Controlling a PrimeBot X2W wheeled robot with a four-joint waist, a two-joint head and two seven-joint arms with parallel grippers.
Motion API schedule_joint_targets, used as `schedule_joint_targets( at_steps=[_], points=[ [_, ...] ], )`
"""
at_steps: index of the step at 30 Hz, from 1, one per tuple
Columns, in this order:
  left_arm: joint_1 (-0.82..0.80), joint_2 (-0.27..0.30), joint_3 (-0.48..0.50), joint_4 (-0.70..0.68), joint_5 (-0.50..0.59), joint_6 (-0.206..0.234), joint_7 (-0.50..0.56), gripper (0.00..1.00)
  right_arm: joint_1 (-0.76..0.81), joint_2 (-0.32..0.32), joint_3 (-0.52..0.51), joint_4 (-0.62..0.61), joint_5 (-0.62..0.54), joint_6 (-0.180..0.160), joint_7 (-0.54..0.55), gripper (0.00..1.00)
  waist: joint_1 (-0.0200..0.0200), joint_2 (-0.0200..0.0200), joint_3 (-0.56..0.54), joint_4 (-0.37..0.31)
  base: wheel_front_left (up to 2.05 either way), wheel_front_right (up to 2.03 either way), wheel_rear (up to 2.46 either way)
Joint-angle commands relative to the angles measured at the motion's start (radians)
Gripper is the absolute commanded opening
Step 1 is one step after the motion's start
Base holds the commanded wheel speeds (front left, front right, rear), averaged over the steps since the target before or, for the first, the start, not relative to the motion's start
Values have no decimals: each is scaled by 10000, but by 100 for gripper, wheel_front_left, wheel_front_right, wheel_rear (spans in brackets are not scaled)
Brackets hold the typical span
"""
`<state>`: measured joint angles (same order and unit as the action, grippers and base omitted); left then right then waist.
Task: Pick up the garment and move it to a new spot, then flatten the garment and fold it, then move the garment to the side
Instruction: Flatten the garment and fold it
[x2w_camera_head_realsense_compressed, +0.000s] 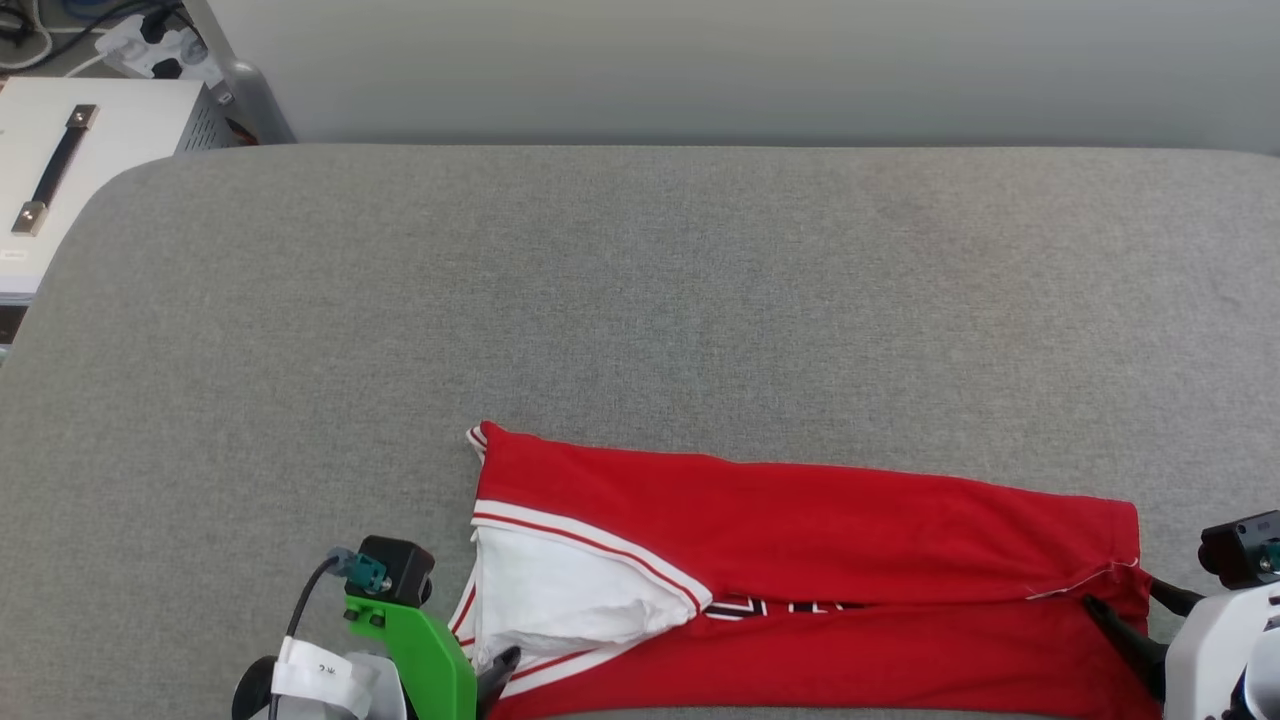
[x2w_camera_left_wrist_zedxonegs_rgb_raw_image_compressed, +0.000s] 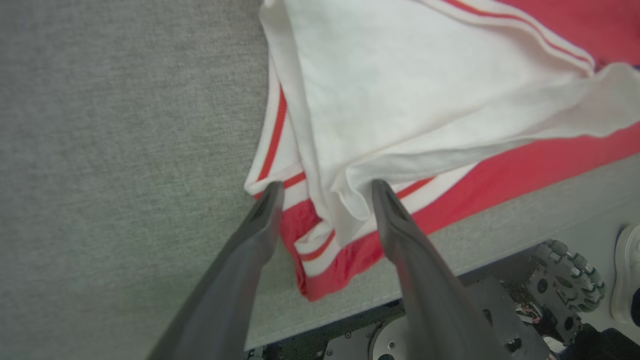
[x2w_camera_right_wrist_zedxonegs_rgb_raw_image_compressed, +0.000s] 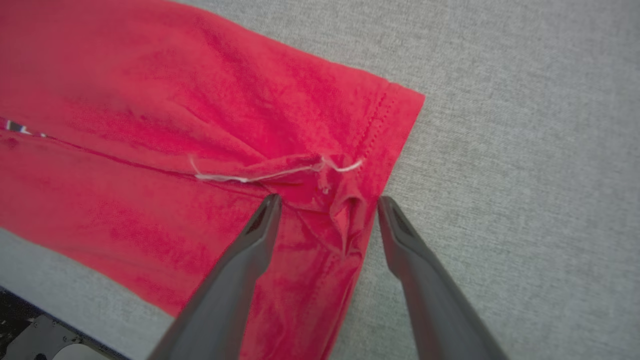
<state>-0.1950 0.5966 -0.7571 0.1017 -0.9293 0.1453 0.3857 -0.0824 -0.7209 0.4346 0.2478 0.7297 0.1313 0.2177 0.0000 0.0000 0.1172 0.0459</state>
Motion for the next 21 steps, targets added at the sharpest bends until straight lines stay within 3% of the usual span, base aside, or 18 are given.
schedule_joint_targets(
  at_steps=[1,11,17,21],
  points=[
    [-115,-63,8,31,102,-23,-140,100,104,18,-26,-12,196,-6,75,100,0,0,-223,-32,0,0,0],
    [-36,-284,885,-619,397,308,-2204,100,577,22,-1142,-761,1001,-6,957,100,0,0,-745,-54,0,0,0],
    [-71,-574,1502,-716,717,376,-3946,100,706,834,-2541,-1072,1142,-6,1709,100,0,0,-628,-12,0,0,0],
    [-235,-688,1652,-488,1221,185,-5155,100,726,1546,-3432,-968,728,-6,2302,100,0,0,-422,61,0,0,0]
  ],
)
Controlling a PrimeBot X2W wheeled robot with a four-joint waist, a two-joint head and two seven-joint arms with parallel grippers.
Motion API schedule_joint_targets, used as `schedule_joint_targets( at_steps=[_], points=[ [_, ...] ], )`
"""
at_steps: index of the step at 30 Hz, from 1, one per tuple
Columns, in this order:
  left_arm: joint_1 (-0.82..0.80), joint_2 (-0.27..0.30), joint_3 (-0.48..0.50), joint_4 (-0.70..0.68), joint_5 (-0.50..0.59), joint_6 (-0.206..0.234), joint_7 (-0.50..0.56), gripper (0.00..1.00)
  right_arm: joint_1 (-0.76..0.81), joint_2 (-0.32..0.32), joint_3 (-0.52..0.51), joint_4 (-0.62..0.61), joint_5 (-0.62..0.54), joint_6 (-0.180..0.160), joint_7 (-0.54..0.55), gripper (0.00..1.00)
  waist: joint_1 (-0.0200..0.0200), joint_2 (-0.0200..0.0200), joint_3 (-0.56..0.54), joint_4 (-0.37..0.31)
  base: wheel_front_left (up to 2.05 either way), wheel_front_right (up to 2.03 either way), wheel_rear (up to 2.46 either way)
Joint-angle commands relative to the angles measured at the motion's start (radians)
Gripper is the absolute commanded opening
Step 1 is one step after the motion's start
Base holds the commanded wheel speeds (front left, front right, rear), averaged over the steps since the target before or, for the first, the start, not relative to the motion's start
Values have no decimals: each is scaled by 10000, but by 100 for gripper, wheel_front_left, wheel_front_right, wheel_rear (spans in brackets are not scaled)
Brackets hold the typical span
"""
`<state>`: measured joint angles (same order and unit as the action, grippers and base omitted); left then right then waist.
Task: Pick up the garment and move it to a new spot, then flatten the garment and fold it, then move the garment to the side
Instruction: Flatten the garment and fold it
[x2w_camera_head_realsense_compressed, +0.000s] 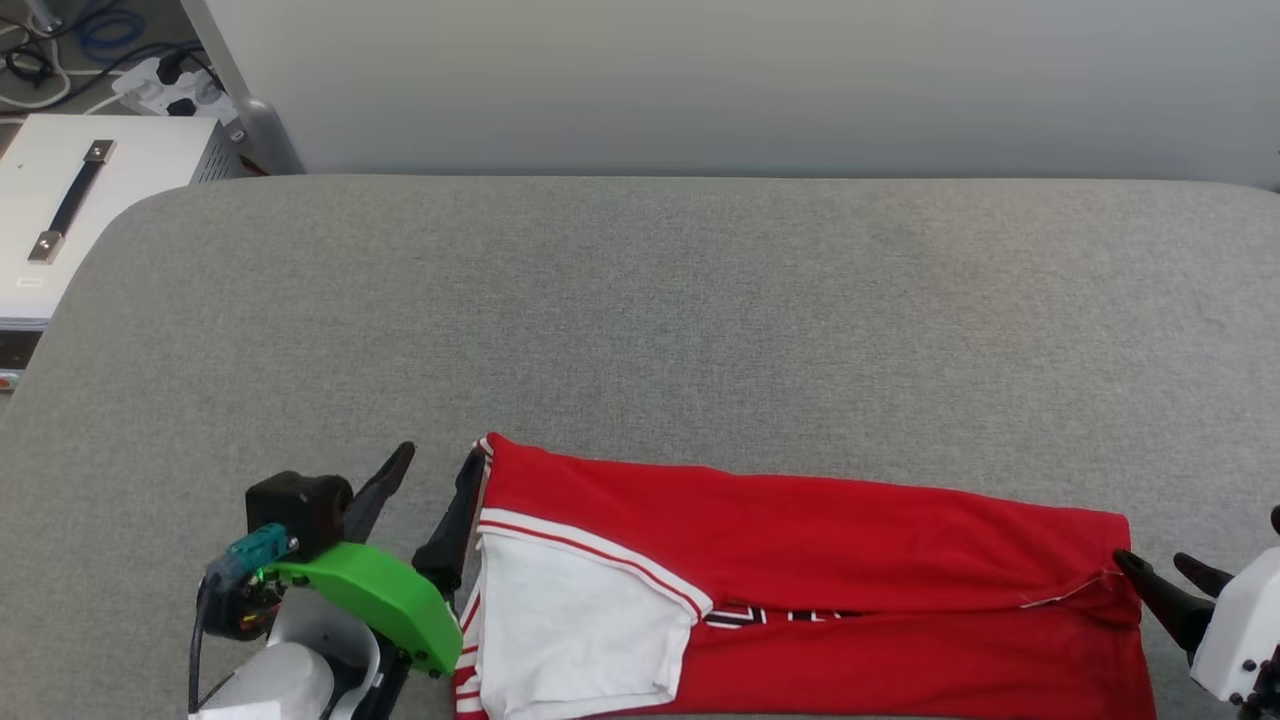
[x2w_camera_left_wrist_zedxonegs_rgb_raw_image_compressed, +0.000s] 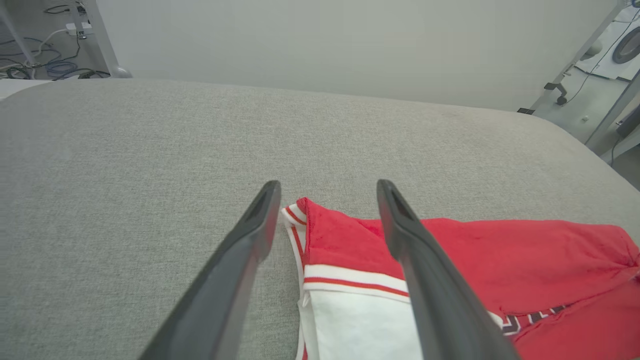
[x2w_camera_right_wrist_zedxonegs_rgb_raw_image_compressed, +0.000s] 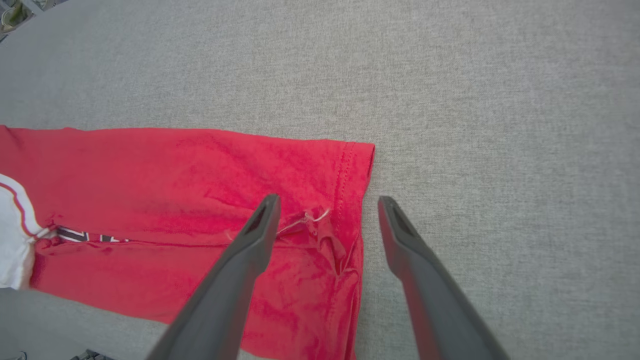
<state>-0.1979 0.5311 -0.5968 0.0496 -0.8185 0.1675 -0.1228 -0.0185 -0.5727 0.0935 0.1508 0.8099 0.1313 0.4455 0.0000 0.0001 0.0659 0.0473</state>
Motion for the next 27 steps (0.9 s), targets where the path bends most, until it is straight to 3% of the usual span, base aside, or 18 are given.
schedule_joint_targets(
  at_steps=[1,7,15,27],
  points=[
    [-234,-83,96,142,194,-98,-383,100,91,290,-246,54,-212,-6,189,100,0,-1,150,76,0,0,0],
    [-211,-255,341,722,633,-402,-1220,100,136,1459,-1472,486,-932,-6,908,100,0,-1,451,240,0,0,0],
    [-104,-505,797,1177,848,-710,-1370,100,191,2517,-2413,973,-1599,-6,1692,100,0,-1,804,471,0,0,0],
    [-207,-946,1375,1475,1264,-1154,-1387,100,120,3477,-1975,1139,-1215,-6,2531,100,0,-1,1142,574,0,0,0]
  ],
)
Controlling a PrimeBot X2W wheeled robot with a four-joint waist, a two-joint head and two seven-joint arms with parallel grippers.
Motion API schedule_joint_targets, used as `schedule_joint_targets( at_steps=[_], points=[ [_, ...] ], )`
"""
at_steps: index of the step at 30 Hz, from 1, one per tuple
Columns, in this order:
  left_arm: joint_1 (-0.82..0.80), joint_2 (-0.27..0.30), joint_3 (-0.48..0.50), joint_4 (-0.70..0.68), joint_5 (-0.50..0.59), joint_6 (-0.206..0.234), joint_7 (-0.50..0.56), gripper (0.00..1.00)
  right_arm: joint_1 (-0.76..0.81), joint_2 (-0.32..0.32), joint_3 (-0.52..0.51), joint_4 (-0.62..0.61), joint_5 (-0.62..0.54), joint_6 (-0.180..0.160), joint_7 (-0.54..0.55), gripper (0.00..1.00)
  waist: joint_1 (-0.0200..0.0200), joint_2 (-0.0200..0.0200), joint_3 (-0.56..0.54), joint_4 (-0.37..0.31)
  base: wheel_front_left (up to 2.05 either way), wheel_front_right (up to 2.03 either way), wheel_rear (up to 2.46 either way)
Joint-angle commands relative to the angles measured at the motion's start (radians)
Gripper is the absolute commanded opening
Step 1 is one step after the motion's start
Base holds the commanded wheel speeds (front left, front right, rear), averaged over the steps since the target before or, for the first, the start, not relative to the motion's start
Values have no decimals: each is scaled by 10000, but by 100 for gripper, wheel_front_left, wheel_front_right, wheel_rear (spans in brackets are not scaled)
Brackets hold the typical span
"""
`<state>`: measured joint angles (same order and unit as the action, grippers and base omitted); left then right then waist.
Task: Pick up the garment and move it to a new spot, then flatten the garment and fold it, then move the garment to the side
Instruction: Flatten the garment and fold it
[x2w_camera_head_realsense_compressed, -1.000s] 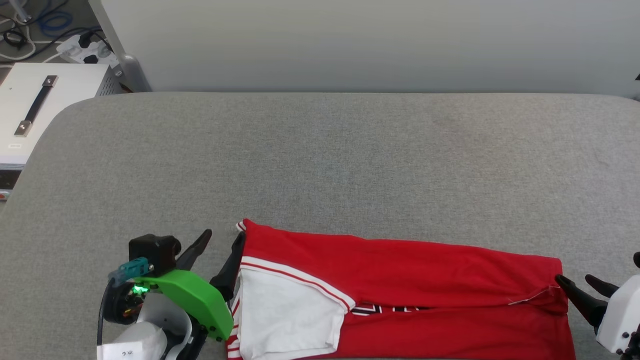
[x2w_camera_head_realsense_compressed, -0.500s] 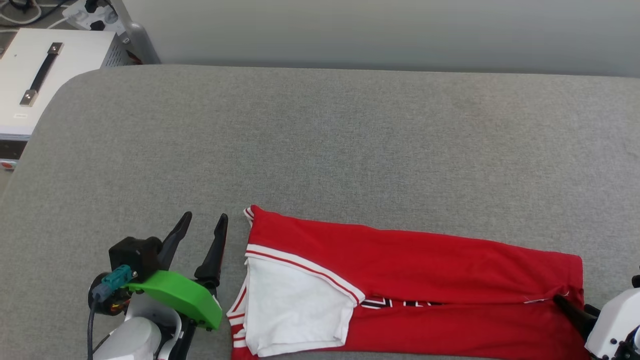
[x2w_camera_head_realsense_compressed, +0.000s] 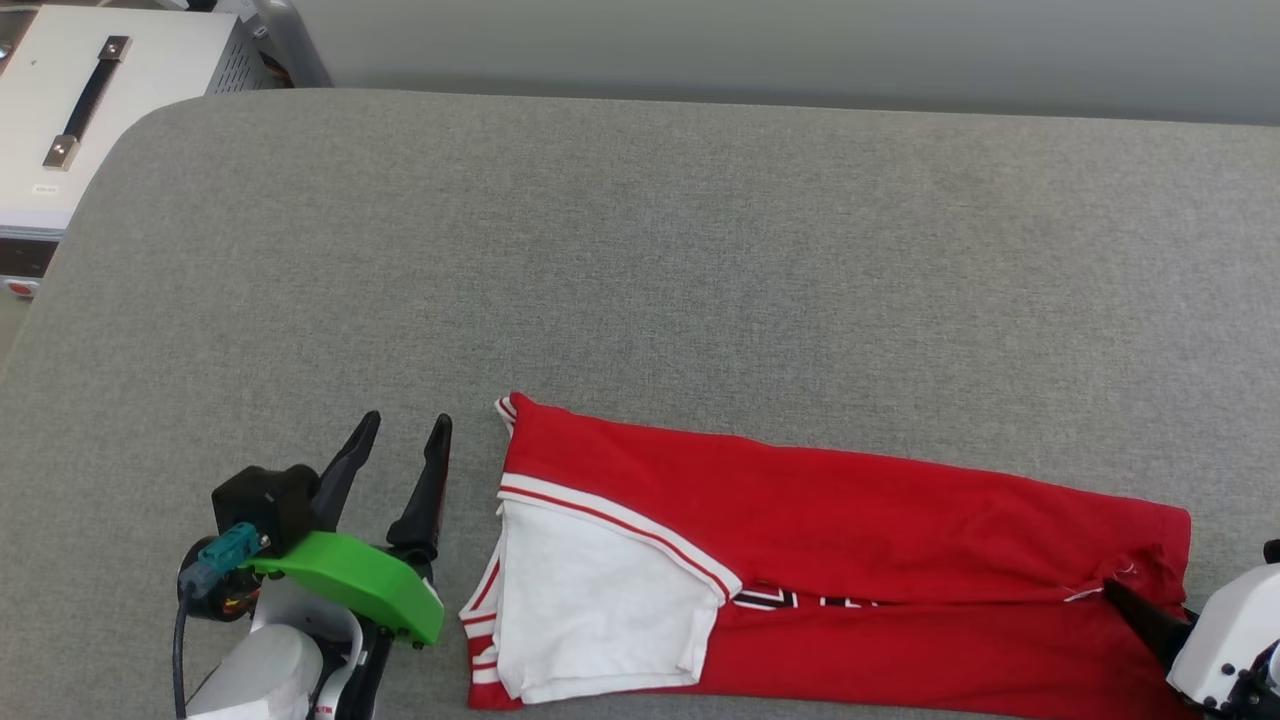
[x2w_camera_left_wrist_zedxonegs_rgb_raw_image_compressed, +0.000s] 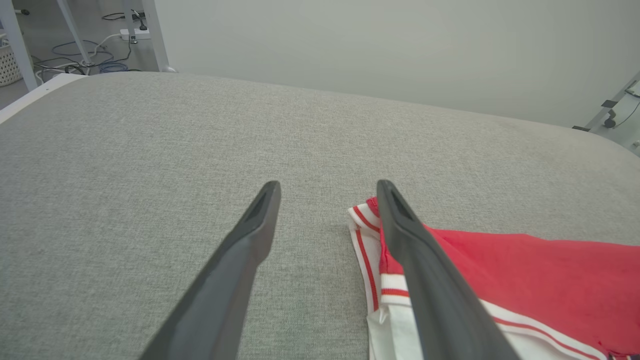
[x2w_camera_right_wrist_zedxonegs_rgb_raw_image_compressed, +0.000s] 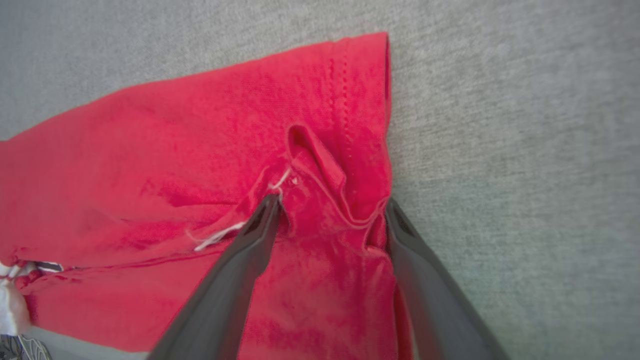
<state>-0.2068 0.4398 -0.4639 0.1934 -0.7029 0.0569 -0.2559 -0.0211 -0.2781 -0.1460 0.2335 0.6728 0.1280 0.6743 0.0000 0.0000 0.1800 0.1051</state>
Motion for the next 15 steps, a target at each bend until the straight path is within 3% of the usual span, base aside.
schedule_joint_targets(
  at_steps=[1,2,3,4,15],
  points=[
    [-114,-52,70,65,126,-74,-57,100,132,541,446,337,163,27,230,87,0,0,-2,-10,0,0,0],
    [-107,-72,96,100,149,-104,-57,100,115,543,482,366,168,27,212,41,0,0,-9,-18,0,0,0],
    [-103,-83,113,119,161,-120,-57,100,102,537,510,373,164,27,187,25,0,0,-10,-24,0,0,0],
    [-99,-107,147,151,184,-152,-57,100,82,517,550,374,154,27,80,0,0,0,-14,-30,0,0,0],
    [5,-194,302,350,284,-295,-58,100,53,-100,477,318,221,27,-1143,0,0,0,-317,-158,0,0,0]
  ],
)
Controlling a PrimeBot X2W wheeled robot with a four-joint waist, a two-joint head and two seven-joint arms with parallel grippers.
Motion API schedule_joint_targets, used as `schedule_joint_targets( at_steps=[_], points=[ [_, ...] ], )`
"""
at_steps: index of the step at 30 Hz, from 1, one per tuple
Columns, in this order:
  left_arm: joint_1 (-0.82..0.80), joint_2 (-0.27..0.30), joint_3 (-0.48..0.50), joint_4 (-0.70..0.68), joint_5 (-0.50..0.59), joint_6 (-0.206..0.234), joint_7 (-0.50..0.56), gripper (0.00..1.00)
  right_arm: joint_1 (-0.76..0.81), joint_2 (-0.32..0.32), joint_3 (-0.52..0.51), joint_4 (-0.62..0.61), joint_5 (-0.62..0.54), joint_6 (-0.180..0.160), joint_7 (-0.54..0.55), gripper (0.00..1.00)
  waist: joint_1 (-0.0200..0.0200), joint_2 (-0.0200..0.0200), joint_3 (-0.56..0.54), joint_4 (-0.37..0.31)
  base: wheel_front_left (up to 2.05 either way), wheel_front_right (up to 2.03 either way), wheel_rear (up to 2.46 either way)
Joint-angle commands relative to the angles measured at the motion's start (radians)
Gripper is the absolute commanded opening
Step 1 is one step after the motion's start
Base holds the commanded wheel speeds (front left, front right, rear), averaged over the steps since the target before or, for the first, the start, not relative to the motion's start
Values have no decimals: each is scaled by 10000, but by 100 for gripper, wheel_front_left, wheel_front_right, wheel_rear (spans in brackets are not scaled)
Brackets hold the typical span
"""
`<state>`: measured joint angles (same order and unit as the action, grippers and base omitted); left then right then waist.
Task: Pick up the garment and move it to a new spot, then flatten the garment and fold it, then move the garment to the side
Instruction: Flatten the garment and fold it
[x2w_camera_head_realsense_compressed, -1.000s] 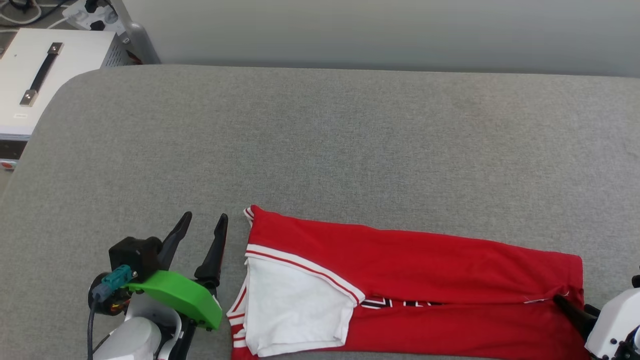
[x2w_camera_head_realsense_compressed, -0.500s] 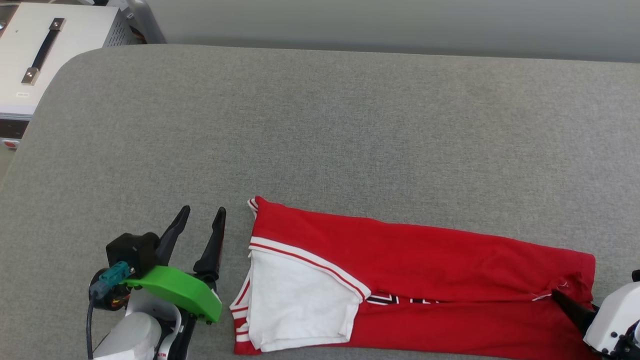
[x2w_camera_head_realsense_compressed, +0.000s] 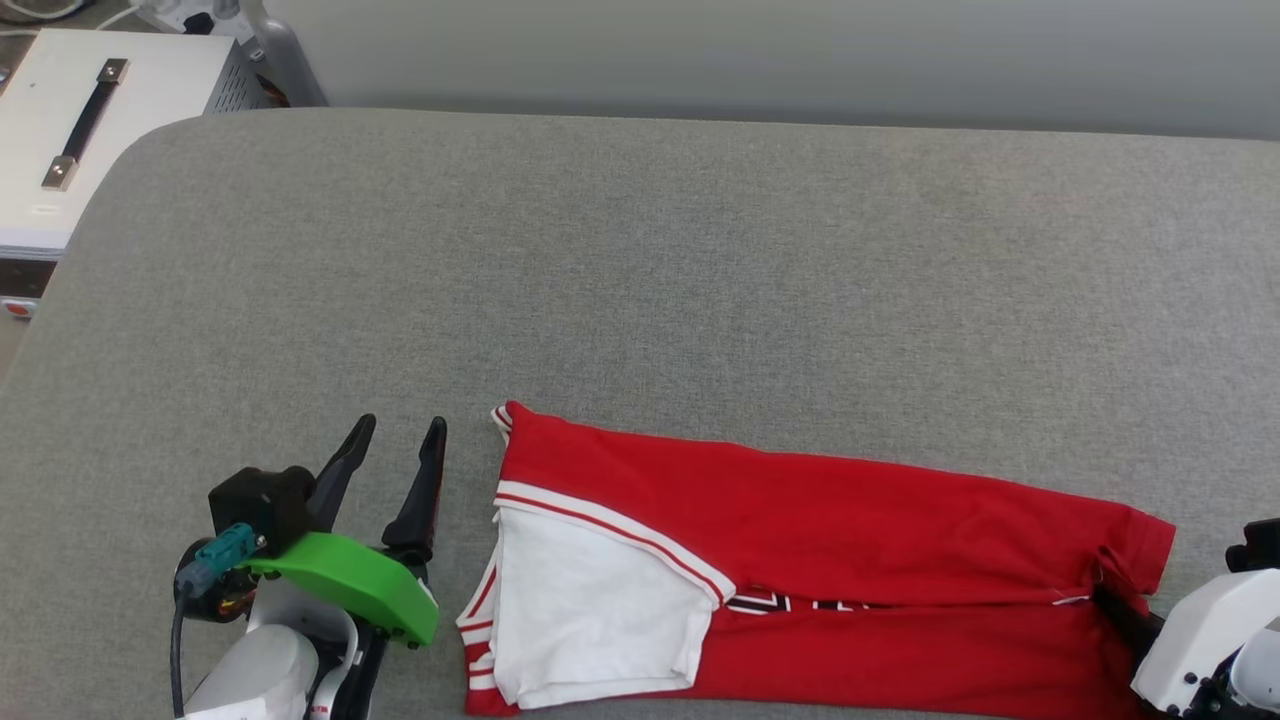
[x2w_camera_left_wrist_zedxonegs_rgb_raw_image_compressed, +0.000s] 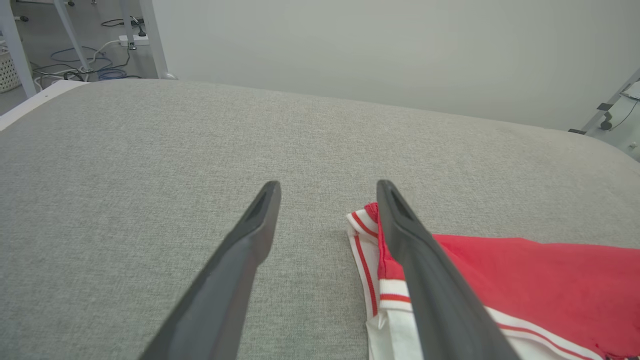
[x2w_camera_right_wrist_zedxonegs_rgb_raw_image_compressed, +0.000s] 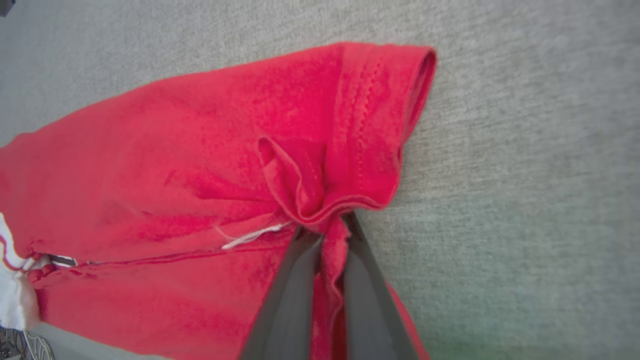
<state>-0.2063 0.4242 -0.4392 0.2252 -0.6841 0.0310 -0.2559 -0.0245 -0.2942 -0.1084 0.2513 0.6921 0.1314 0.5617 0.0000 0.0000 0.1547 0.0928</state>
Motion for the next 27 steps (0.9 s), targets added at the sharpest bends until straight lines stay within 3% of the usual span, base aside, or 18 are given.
schedule_joint_targets(
  at_steps=[1,13,19,27],
  points=[
    [22,-40,55,47,100,-43,-58,100,93,-71,86,116,36,-7,-142,0,0,0,-112,-50,0,0,0],
    [199,-75,-63,142,40,-98,-57,100,202,-1524,-515,628,-459,-7,-1195,0,0,0,-652,-159,0,0,0],
    [387,-156,-120,191,-38,-113,-57,100,446,-1463,-466,305,-397,-7,-1207,0,0,0,-977,-166,0,0,0],
    [595,-266,-167,230,-99,-157,-58,100,1084,-956,-182,-1310,-237,-7,-926,0,0,0,-1399,-63,0,0,0]
  ],
)
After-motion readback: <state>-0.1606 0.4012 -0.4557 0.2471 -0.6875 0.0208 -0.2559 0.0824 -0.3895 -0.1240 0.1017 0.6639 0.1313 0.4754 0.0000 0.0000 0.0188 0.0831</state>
